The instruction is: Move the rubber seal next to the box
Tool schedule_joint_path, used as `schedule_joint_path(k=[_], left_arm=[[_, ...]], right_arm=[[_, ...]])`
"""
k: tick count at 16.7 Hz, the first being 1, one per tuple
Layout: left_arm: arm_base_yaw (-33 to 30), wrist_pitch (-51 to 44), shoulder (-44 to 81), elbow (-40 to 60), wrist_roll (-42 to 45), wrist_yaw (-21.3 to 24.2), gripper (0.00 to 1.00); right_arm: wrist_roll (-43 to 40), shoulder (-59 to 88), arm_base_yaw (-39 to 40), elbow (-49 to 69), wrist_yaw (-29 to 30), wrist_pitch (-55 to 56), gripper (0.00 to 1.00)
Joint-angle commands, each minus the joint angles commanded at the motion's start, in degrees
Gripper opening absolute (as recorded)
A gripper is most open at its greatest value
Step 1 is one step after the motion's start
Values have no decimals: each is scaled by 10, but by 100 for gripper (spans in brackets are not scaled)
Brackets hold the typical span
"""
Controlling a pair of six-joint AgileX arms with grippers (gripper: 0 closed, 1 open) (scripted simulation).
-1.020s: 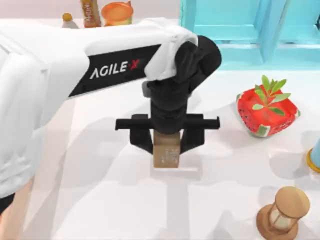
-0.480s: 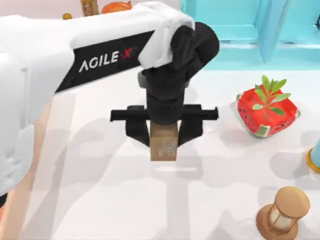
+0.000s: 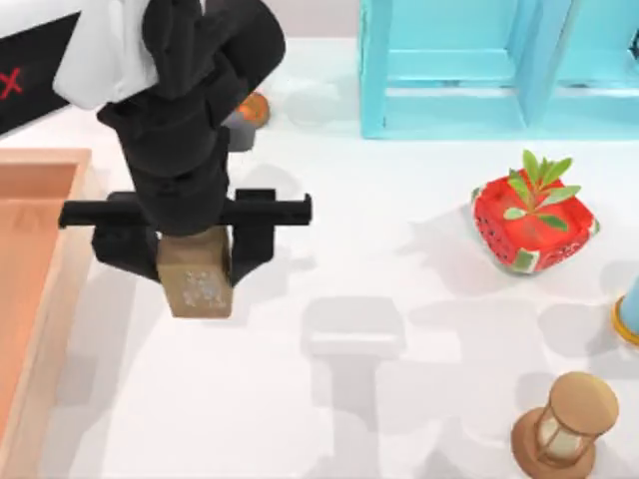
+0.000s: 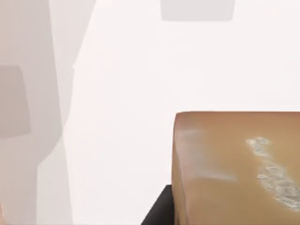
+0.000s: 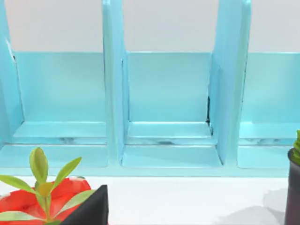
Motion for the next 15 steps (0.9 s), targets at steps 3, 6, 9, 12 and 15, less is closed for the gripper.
schedule_joint_path(k=[3,6,9,12,15], left_arm=[[19,-21,-127,-76,51,1,0],[71,-47,-202,-145,88,1,0],[100,-62,-225,-169,98,1,0],[100,-62,-225,-169,98,1,0],[99,-51,-224,-178,100,0,0]], right_arm=[[0,0,0,0,0,0,100],[0,0,0,0,0,0,100],[0,0,0,0,0,0,100],[0,0,0,0,0,0,100],[0,0,0,0,0,0,100]])
